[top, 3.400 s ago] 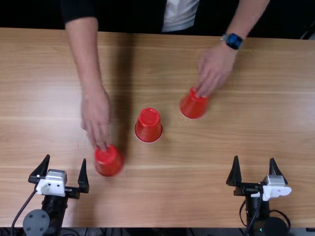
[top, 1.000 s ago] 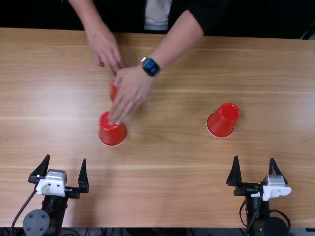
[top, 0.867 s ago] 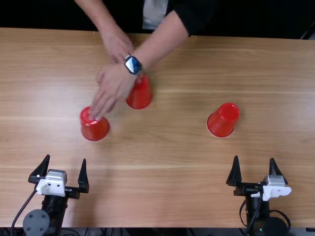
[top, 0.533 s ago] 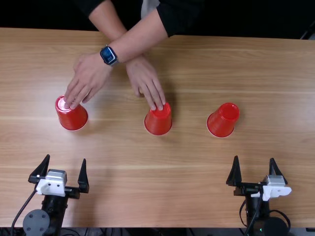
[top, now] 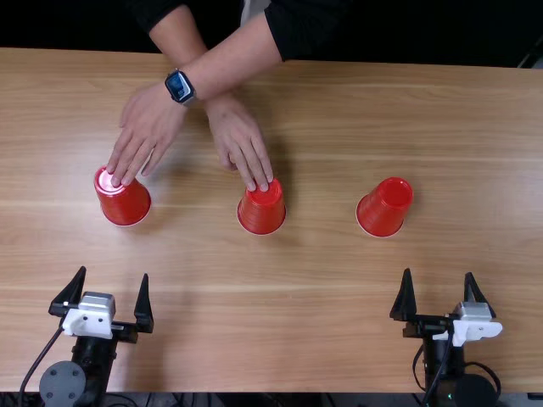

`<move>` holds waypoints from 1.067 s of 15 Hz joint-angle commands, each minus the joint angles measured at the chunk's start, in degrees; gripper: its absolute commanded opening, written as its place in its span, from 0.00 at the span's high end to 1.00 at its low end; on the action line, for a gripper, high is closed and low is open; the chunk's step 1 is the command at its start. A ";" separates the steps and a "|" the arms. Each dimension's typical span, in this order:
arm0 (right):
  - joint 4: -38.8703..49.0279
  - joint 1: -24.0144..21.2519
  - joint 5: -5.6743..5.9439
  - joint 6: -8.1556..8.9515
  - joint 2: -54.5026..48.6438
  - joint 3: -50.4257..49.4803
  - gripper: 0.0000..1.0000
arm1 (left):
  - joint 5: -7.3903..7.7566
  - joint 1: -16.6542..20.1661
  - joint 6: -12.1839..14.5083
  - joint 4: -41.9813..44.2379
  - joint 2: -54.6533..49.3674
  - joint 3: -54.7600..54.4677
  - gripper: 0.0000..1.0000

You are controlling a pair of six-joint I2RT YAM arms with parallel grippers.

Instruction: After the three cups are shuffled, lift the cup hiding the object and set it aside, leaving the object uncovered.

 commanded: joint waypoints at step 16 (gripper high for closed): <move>-0.44 -1.60 0.42 -0.13 -0.40 5.20 0.00 | 2.65 -0.17 0.35 -1.07 -0.40 4.11 0.00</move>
